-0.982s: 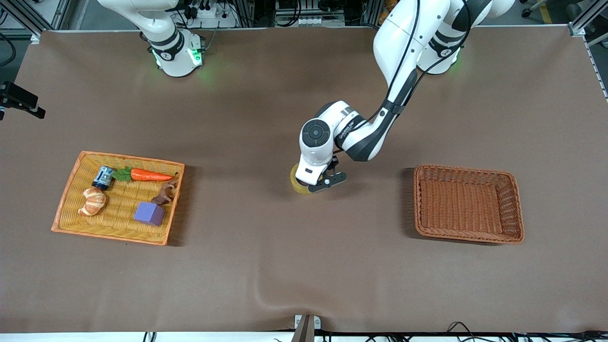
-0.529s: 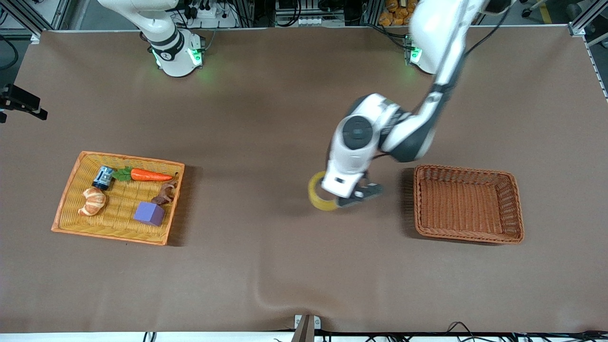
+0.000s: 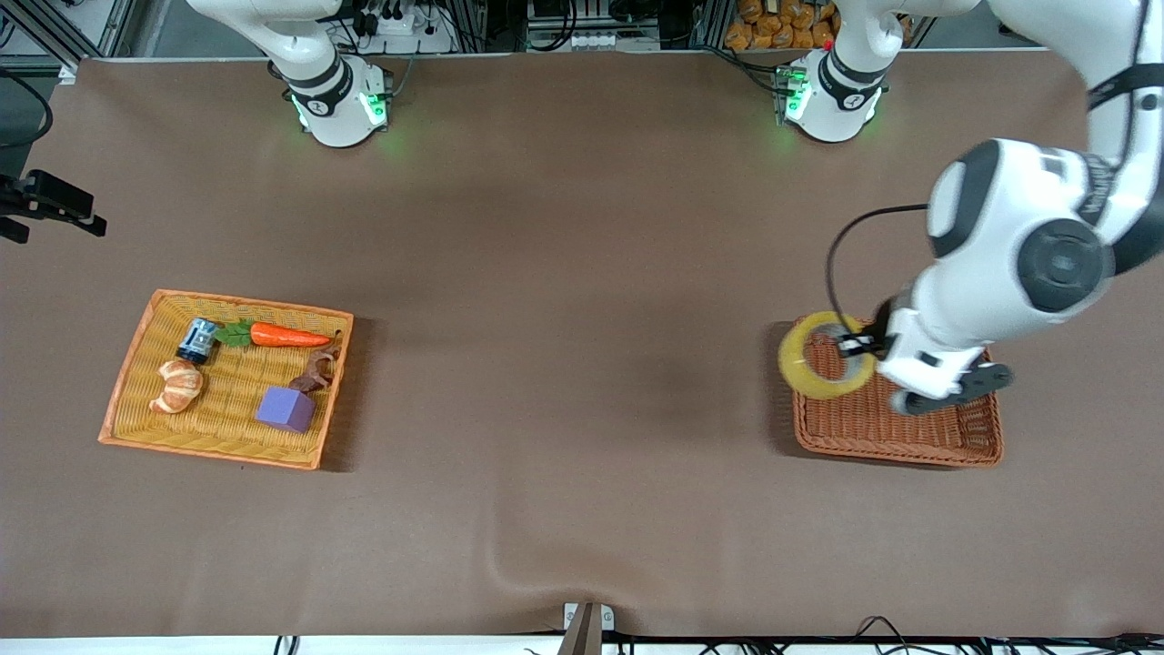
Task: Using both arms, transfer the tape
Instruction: 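Carry the tape roll with the left gripper over the brown basket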
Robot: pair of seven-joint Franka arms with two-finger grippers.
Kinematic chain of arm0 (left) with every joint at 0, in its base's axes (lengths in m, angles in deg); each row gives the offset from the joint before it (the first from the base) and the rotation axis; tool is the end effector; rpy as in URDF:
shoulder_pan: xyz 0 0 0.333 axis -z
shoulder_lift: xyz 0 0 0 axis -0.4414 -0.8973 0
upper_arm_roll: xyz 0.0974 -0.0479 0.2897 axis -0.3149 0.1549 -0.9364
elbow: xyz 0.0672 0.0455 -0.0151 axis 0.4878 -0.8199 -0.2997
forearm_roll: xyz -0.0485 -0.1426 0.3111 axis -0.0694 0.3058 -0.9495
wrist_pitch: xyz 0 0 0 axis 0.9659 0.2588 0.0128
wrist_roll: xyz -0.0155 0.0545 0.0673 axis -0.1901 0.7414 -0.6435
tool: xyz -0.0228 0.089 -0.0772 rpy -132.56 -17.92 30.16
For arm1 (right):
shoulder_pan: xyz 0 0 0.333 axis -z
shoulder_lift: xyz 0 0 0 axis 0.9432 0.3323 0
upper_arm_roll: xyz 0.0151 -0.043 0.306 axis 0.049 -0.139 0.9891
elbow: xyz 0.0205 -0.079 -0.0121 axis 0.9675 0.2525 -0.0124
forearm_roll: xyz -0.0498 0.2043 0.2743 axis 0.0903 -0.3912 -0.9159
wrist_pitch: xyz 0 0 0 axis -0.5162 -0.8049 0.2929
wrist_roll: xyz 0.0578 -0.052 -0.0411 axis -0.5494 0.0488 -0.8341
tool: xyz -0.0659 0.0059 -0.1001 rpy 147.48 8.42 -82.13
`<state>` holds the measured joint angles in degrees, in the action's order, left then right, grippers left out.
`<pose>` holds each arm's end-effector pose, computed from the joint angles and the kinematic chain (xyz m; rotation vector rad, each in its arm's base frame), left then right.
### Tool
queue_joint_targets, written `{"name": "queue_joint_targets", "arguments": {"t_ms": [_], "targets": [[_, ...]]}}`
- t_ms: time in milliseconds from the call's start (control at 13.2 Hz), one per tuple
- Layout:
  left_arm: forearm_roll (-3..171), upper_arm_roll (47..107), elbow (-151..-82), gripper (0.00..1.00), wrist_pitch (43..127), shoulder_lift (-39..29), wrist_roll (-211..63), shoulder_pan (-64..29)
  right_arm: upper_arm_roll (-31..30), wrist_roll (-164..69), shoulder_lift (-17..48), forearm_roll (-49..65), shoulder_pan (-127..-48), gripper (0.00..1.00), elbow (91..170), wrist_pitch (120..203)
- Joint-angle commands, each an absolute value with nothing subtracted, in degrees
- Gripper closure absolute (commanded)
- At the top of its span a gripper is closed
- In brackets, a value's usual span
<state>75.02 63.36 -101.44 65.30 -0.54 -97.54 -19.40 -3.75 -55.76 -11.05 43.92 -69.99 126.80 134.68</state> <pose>0.5911 -0.1131 0.4475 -3.0597 -0.5098 0.2400 0.4816 -0.0770 0.5906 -3.1007 -0.1101 0.0827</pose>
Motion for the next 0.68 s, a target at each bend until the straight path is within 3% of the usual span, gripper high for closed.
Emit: {"name": "queue_joint_targets", "arguments": {"t_ms": [0,604], "targets": [[75.0,63.9,-105.6,1.00,66.3,-0.2,-96.5,-22.2,-3.8,-56.4,-10.3,43.1,-70.2,0.00,125.6,134.1],[72.6,64.0,-115.4,1.00,90.1,-7.8,-79.6,-33.1,-3.8,-56.4,-9.9,43.1,-71.1,0.00,125.5,133.9]]}}
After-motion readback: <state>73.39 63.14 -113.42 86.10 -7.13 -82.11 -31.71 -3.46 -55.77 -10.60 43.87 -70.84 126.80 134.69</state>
